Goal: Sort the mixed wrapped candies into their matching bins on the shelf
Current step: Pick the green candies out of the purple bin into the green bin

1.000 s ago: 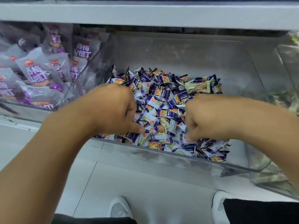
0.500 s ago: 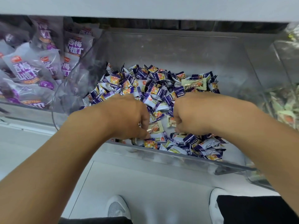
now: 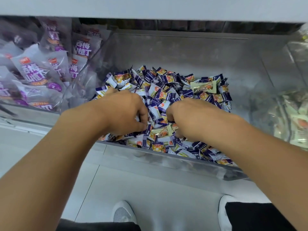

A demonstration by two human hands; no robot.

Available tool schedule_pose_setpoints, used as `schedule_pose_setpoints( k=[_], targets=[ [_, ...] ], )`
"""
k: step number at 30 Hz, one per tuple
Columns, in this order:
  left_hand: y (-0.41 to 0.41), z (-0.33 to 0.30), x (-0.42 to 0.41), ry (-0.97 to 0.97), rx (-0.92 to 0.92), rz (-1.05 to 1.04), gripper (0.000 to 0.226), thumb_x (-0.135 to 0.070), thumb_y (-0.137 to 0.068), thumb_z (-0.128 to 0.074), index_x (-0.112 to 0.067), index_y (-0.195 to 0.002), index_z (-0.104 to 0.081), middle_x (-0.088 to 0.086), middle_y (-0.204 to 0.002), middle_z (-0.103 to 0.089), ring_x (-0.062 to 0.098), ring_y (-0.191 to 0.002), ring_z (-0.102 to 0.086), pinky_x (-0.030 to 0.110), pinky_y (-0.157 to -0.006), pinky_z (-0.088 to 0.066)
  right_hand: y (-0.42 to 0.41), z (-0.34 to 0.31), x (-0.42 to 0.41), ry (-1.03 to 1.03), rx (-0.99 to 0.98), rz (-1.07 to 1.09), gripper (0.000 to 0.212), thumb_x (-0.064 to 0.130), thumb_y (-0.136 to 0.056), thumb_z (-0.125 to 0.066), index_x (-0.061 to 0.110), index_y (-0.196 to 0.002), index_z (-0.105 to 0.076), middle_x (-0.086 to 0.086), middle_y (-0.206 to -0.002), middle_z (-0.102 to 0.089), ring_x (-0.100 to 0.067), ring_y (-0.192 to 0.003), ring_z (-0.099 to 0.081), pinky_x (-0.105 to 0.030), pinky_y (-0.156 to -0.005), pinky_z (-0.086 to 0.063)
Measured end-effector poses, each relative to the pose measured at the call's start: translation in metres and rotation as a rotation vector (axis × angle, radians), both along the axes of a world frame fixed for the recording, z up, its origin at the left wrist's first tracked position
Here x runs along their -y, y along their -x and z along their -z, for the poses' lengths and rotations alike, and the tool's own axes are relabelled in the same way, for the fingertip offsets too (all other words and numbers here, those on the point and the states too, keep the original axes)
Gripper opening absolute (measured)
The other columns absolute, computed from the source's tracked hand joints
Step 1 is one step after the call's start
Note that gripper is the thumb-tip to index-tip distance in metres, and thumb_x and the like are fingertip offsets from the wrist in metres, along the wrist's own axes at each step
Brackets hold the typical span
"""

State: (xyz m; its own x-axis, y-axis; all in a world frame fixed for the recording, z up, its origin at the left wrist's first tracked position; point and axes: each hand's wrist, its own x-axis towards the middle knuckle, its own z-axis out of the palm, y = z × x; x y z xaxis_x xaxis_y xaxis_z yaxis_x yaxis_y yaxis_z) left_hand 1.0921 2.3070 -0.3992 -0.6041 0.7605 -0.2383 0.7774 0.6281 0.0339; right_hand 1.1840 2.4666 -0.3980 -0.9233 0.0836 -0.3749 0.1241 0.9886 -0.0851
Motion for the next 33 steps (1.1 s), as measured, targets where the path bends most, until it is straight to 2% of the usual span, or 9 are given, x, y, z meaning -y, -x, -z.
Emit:
schedule_pose_setpoints(
  k=[3,6,9,12,16,19,24,29,33],
  targets=[
    [-0.003,0.001,-0.003,-0.045,-0.004,-0.012,0.036,-0.058,-0.089,-0.055,-0.028,-0.076,-0.069,-0.013,-0.089,-0.069,0.009,-0.093,-0.057,0.045,-0.103,-0.03,0.0,0.001,-0.001,-0.023,-0.022,-0.007,0.013,0.007,-0.088,-0.069,0.015,-0.092,-0.06,-0.003,-0.083,-0.054,-0.022,-0.069,-0.053,-0.034,-0.067,-0.048],
    [-0.011,-0.003,-0.012,-0.213,-0.001,0.009,0.039,-0.06,-0.081,-0.064,-0.024,-0.067,-0.067,-0.01,-0.077,-0.066,0.008,-0.08,-0.058,0.042,-0.093,-0.045,0.0,0.0,0.001,-0.055,0.029,-0.002,0.036,0.007,-0.086,-0.071,0.015,-0.069,-0.041,-0.004,-0.075,-0.046,-0.018,-0.06,-0.046,-0.033,-0.061,-0.044],
    [-0.02,-0.003,-0.025,-0.287,-0.031,0.072,0.027,-0.053,-0.072,-0.077,-0.028,-0.069,-0.069,-0.014,-0.083,-0.061,0.011,-0.086,-0.057,0.042,-0.092,-0.045,-0.003,-0.003,0.001,-0.069,0.063,-0.002,0.034,0.008,-0.083,-0.072,0.016,-0.07,-0.042,-0.003,-0.076,-0.048,-0.017,-0.061,-0.048,-0.031,-0.058,-0.045],
    [-0.024,0.006,-0.035,-0.132,0.027,0.097,0.021,-0.046,-0.075,-0.079,-0.028,-0.083,-0.075,-0.014,-0.087,-0.067,0.01,-0.088,-0.059,0.037,-0.091,-0.045,-0.008,-0.011,-0.005,-0.03,0.006,-0.007,0.016,0.006,-0.081,-0.07,0.016,-0.076,-0.059,-0.004,-0.08,-0.058,-0.02,-0.068,-0.056,-0.031,-0.061,-0.052],
    [-0.022,0.013,-0.043,0.014,0.046,0.091,0.029,-0.048,-0.082,-0.073,-0.027,-0.102,-0.073,-0.014,-0.068,-0.054,0.005,-0.068,-0.045,0.03,-0.078,-0.032,-0.016,-0.022,-0.022,0.096,-0.036,0.0,0.007,0.013,-0.082,-0.075,0.017,-0.08,-0.07,0.0,-0.079,-0.067,-0.022,-0.073,-0.061,-0.031,-0.064,-0.052],
    [-0.024,0.013,-0.051,0.072,0.029,0.047,0.025,-0.047,-0.082,-0.073,-0.023,-0.091,-0.072,-0.012,-0.072,-0.055,0.01,-0.069,-0.044,0.033,-0.082,-0.036,-0.025,-0.026,-0.033,0.163,-0.116,0.0,0.011,0.017,-0.081,-0.077,0.014,-0.078,-0.066,-0.003,-0.083,-0.07,-0.026,-0.075,-0.062,-0.035,-0.064,-0.053],
    [-0.032,0.008,-0.062,0.237,-0.064,-0.038,0.051,-0.05,-0.082,-0.074,-0.021,-0.064,-0.035,-0.005,-0.068,-0.039,0.012,-0.06,-0.033,0.036,-0.075,-0.033,-0.032,-0.03,-0.039,0.277,-0.221,0.005,0.011,0.025,-0.085,-0.071,0.019,-0.088,-0.063,-0.002,-0.081,-0.068,-0.02,-0.079,-0.061,-0.034,-0.068,-0.05],
    [-0.029,0.012,-0.06,0.237,-0.041,0.004,0.034,-0.052,-0.081,-0.072,-0.02,-0.083,-0.06,-0.004,-0.088,-0.057,0.019,-0.087,-0.052,0.043,-0.092,-0.036,-0.033,-0.025,-0.042,0.25,-0.243,0.009,0.028,0.029,-0.088,-0.059,0.004,-0.097,-0.067,-0.019,-0.094,-0.067,-0.031,-0.075,-0.059,-0.044,-0.071,-0.053],
    [-0.024,0.012,-0.048,0.145,0.056,0.004,0.037,-0.05,-0.079,-0.072,-0.018,-0.076,-0.055,-0.001,-0.089,-0.058,0.015,-0.08,-0.052,0.041,-0.091,-0.035,-0.035,-0.028,-0.042,0.231,-0.246,0.038,0.029,0.026,-0.088,-0.055,-0.001,-0.09,-0.066,-0.02,-0.08,-0.064,-0.036,-0.072,-0.055,-0.04,-0.061,-0.05]
  ],
)
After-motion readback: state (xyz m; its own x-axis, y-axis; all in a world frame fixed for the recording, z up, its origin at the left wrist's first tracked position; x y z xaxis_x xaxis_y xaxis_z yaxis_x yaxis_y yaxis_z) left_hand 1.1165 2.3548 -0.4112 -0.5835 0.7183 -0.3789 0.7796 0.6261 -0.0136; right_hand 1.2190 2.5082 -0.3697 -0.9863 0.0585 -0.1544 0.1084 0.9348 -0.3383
